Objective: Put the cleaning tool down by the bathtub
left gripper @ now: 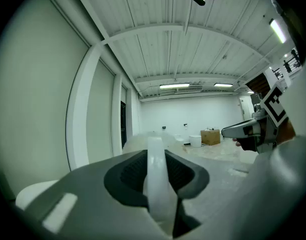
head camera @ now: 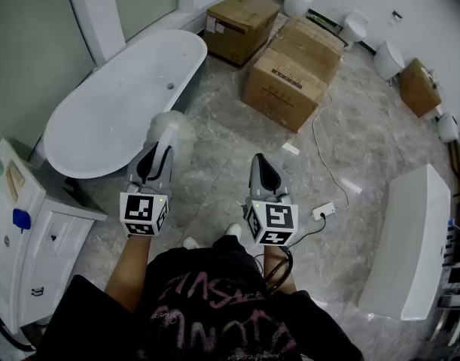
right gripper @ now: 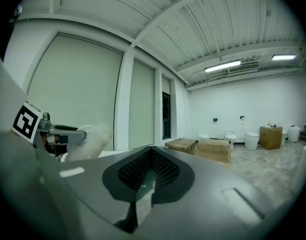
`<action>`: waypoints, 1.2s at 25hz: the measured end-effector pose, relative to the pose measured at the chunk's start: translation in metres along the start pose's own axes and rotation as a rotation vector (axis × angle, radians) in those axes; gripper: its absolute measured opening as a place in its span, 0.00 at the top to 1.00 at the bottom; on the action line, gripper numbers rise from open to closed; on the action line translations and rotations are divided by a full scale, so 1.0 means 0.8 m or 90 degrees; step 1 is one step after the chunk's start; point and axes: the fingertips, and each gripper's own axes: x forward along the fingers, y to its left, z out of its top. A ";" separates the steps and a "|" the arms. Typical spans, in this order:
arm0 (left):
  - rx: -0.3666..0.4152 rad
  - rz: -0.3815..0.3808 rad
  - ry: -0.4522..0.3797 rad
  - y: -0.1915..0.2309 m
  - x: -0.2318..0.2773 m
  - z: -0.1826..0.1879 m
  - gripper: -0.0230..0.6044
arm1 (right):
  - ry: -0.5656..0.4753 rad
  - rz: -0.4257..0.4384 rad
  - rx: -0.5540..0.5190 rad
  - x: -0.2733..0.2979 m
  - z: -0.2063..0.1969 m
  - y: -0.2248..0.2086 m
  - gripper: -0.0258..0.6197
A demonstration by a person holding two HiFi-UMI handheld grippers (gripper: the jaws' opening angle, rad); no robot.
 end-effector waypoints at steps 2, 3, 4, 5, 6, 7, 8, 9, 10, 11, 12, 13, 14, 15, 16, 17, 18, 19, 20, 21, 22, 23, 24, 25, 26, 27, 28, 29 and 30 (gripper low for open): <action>-0.002 -0.003 -0.001 0.000 -0.001 -0.001 0.81 | 0.000 0.000 -0.004 0.000 -0.002 0.003 0.94; -0.003 -0.004 -0.001 0.001 -0.002 -0.002 0.81 | 0.000 0.000 -0.006 0.000 -0.003 0.006 0.94; -0.004 -0.005 0.000 0.001 -0.004 -0.004 0.81 | 0.001 0.001 -0.006 0.000 -0.004 0.008 0.94; -0.005 -0.005 0.000 0.002 -0.006 -0.005 0.81 | 0.003 0.001 -0.006 0.000 -0.005 0.010 0.94; -0.007 -0.004 0.001 0.002 -0.007 -0.006 0.81 | 0.004 0.001 -0.007 -0.001 -0.006 0.010 0.94; -0.009 -0.004 0.002 0.003 -0.008 -0.007 0.81 | 0.006 0.001 -0.008 -0.001 -0.006 0.011 0.94; -0.012 -0.004 0.002 0.004 -0.009 -0.007 0.81 | 0.007 0.001 -0.010 0.000 -0.006 0.012 0.94; -0.014 -0.004 0.003 0.005 -0.010 -0.008 0.81 | 0.009 0.000 -0.011 0.000 -0.007 0.013 0.94; -0.016 -0.003 0.004 0.005 -0.011 -0.010 0.81 | 0.009 0.001 -0.011 0.000 -0.007 0.014 0.94; -0.017 -0.003 0.005 0.006 -0.012 -0.011 0.81 | 0.008 0.001 -0.012 0.001 -0.006 0.016 0.94; -0.018 -0.003 0.006 0.007 -0.012 -0.013 0.81 | 0.004 0.002 -0.015 0.001 -0.004 0.018 0.94; -0.019 -0.002 0.007 0.008 -0.013 -0.014 0.81 | 0.000 0.002 -0.019 0.002 -0.003 0.019 0.94; -0.019 -0.003 0.008 0.008 -0.014 -0.015 0.81 | -0.003 0.001 -0.023 0.001 -0.004 0.019 0.94; -0.019 -0.003 0.009 0.009 -0.015 -0.016 0.81 | -0.002 0.000 -0.025 0.001 -0.005 0.019 0.94; -0.020 -0.003 0.010 0.010 -0.016 -0.018 0.81 | -0.002 -0.002 -0.024 0.001 -0.006 0.019 0.94; -0.022 -0.003 0.012 0.012 -0.017 -0.020 0.81 | -0.002 -0.003 -0.021 0.001 -0.007 0.019 0.94; -0.026 -0.003 0.014 0.013 -0.017 -0.022 0.81 | -0.002 -0.004 -0.020 0.000 -0.007 0.020 0.94; -0.030 -0.003 0.015 0.014 -0.018 -0.025 0.81 | -0.002 -0.005 -0.021 -0.001 -0.008 0.020 0.94; -0.032 -0.003 0.017 0.014 -0.018 -0.027 0.81 | 0.000 -0.005 -0.022 -0.002 -0.009 0.020 0.94; -0.033 -0.004 0.018 0.014 -0.018 -0.028 0.81 | 0.002 -0.006 -0.022 -0.002 -0.011 0.019 0.94; -0.032 -0.005 0.019 0.013 -0.018 -0.030 0.81 | 0.006 -0.007 -0.022 -0.002 -0.013 0.017 0.94; -0.031 -0.006 0.020 0.012 -0.018 -0.031 0.81 | 0.009 -0.009 -0.022 -0.002 -0.016 0.016 0.94; -0.031 -0.007 0.020 0.012 -0.017 -0.032 0.81 | 0.012 -0.011 -0.021 -0.002 -0.018 0.015 0.94; -0.031 -0.008 0.021 0.013 -0.016 -0.033 0.81 | 0.013 -0.012 -0.021 -0.001 -0.020 0.014 0.94; -0.032 -0.009 0.022 0.014 -0.015 -0.035 0.81 | 0.012 -0.013 -0.022 0.001 -0.021 0.014 0.94; -0.031 -0.010 0.024 0.015 -0.014 -0.037 0.81 | 0.011 -0.014 -0.022 0.002 -0.023 0.014 0.94; -0.031 -0.010 0.026 0.016 -0.013 -0.039 0.81 | 0.011 -0.015 -0.021 0.004 -0.024 0.013 0.94; -0.031 -0.011 0.028 0.017 -0.011 -0.040 0.81 | 0.010 -0.016 -0.020 0.007 -0.026 0.013 0.94; -0.031 -0.011 0.030 0.018 -0.008 -0.041 0.81 | 0.010 -0.017 -0.018 0.009 -0.026 0.011 0.94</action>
